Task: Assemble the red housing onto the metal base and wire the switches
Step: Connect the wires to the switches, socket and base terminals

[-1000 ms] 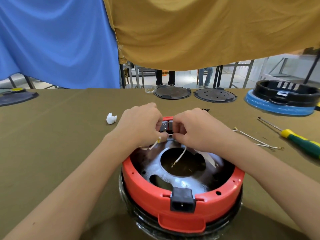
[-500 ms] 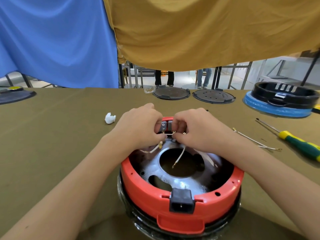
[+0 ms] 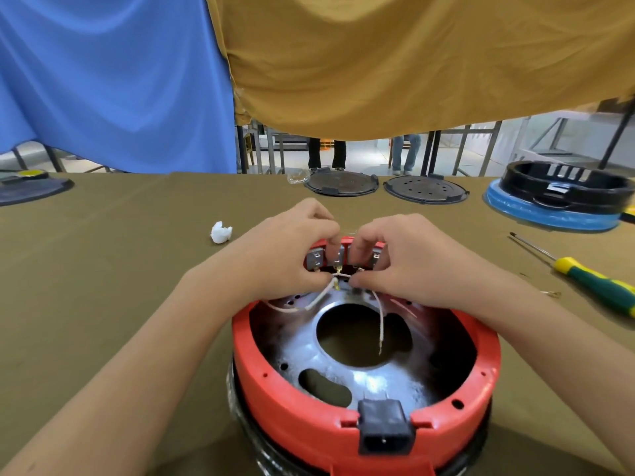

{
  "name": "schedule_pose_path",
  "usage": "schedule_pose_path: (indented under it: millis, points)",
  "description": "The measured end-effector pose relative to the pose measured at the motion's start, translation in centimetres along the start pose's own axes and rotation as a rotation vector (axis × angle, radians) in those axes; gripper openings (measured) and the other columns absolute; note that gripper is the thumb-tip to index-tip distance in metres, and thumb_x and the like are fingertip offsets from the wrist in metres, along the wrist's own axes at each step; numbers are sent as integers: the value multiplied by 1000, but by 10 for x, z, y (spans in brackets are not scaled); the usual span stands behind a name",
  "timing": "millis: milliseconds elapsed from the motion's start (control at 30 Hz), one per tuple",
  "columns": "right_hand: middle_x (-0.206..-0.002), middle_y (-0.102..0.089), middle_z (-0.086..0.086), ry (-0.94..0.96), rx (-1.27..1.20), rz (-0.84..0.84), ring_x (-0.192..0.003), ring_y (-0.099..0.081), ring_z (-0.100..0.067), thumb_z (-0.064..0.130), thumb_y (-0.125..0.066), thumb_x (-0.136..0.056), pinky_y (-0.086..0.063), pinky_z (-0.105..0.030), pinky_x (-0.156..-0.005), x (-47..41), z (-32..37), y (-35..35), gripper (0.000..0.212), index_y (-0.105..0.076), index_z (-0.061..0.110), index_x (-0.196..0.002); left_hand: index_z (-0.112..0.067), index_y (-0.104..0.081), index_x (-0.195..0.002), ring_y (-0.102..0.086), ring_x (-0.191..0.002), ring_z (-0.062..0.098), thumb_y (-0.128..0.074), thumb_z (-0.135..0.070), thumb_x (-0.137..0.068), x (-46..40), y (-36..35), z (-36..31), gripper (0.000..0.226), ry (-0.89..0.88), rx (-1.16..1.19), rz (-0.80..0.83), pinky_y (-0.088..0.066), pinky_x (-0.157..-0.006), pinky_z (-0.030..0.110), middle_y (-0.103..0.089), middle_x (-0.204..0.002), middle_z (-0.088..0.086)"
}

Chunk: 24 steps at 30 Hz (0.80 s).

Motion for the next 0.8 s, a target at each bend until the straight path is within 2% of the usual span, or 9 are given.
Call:
schedule_pose_path:
  millis: [100, 167, 267, 333, 433, 567, 667, 800]
  points:
    - [-61, -53, 46, 22, -11, -9, -65, -57, 15, 33, -82, -77, -42, -9, -58, 1, 2, 0, 16, -67, 30, -79, -29, -70, -85, -54, -112, 11, -74, -28, -85, -2, -5, -1, 4, -1, -13, 26, -45, -94, 35, -52, -131, -12]
    - [-59, -53, 46, 31, 24, 7, -64, -60, 8, 33, -81, -78, -45, -10, -62, 1, 3, -2, 14, -68, 30, -81, -30, -74, -88, -54, -113, 11, -74, -29, -86, -4, -6, 3, 2, 19, -14, 24, -45, -95, 36, -53, -131, -12]
    - [-59, -62, 25, 42, 91, -2, -69, -61, 4, 37, -79, -80, -51, -22, -72, 2, 5, -5, 13, -72, 28, -87, -28, -75, -86, -55, -108, 11, -72, -29, -88, -4, -8, 5, 4, 28, 7, 39, -46, -94, 37, -53, -127, -13]
    - [-77, -63, 17, 61, 154, -14, -70, -59, 2, 41, -75, -82, -48, -21, -68, 1, 6, -6, 15, -74, 29, -90, -28, -73, -81, -54, -106, 11, -72, -28, -87, -4, -9, 5, 6, 33, 30, 42, -45, -93, 35, -53, -124, -12]
    - [-85, -55, 10, 102, 255, -10, -71, -54, -6, 42, -68, -87, -45, -27, -65, 0, 8, -8, 17, -74, 27, -94, -29, -68, -75, -53, -103, 10, -72, -26, -86, -4, -8, 6, 12, 48, 57, 57, -43, -88, 29, -52, -121, -12]
    - [-75, -47, 9, 133, 301, 19, -66, -45, -7, 38, -62, -90, -31, -23, -55, -1, 10, -10, 15, -73, 28, -91, -34, -60, -68, -52, -99, 8, -72, -26, -85, -5, -8, 5, 23, 52, 68, 56, -42, -86, 28, -52, -119, -11]
    - [-72, -54, 7, 145, 352, 41, -71, -53, -16, 36, -57, -92, -37, -28, -58, -1, 12, -10, 17, -73, 29, -92, -37, -55, -63, -51, -98, 7, -72, -26, -84, -5, -8, 4, 30, 54, 69, 60, -41, -85, 28, -52, -118, -11]
    - [-58, -44, 9, 155, 365, 50, -62, -48, -17, 35, -55, -94, -34, -27, -52, 0, 13, -10, 13, -68, 34, -90, -37, -55, -63, -50, -96, 6, -72, -26, -84, -6, -9, 5, 30, 51, 69, 59, -40, -83, 26, -52, -118, -12]
Point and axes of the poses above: each hand's wrist, its own x-axis away from the middle knuckle, its own y-axis out of the back of the hand, z = x × y, the point moved 4 cm from there along -x, towards the middle knuckle
